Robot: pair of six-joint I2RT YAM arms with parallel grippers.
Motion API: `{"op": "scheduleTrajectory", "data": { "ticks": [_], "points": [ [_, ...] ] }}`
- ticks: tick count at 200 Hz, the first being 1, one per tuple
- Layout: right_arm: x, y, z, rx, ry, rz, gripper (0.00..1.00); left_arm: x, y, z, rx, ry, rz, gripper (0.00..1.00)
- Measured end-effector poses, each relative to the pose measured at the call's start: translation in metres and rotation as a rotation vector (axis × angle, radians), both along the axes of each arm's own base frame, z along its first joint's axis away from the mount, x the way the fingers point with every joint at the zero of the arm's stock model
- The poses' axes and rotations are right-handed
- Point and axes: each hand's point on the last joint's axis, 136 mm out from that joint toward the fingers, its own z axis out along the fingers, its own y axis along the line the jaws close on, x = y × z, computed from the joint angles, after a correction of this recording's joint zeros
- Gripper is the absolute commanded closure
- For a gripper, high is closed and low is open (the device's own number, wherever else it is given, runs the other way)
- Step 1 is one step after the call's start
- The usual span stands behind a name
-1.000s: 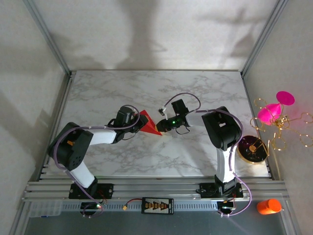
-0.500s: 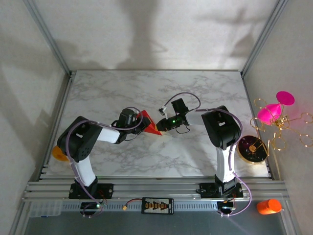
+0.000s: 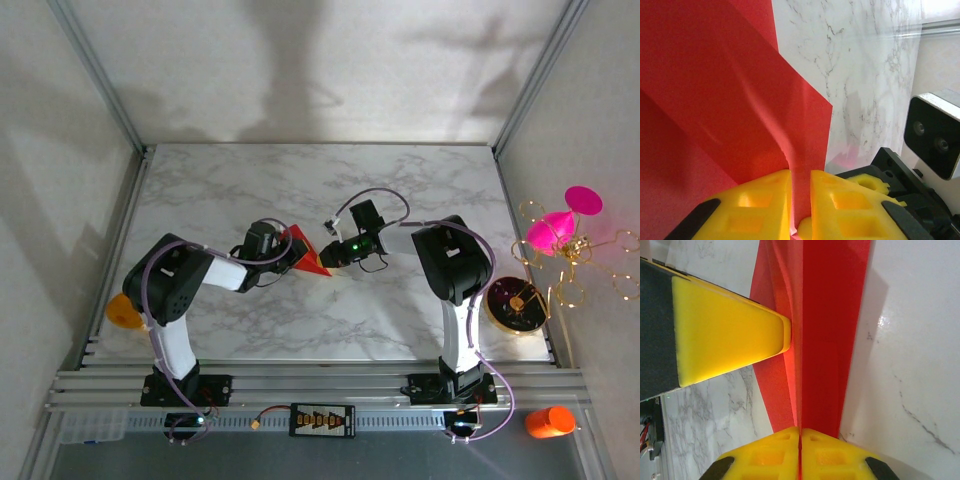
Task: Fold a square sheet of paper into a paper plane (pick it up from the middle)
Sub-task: Fourth fold the wing at the center of the table.
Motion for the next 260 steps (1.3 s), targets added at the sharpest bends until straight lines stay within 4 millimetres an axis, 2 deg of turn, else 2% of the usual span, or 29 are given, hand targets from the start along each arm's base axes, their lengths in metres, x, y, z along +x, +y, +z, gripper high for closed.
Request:
{"op": "scheduleTrajectory", "data": {
  "ticks": [183, 239, 260],
  "points": [
    [-0.001, 0.001, 0.003, 0.002, 0.022, 0.006, 0.84, 0.001, 0.0, -0.01, 0.016, 0.031, 0.002, 0.83],
    [-0.005, -0.003, 0.01, -0.041, 0.02, -0.025, 0.72, 0.002, 0.0, -0.011, 0.024, 0.042, 0.005, 0.84],
    [-0.005, -0.008, 0.018, -0.055, 0.009, -0.056, 0.71, 0.004, 0.0, -0.011, 0.023, 0.047, 0.007, 0.84]
  ]
}}
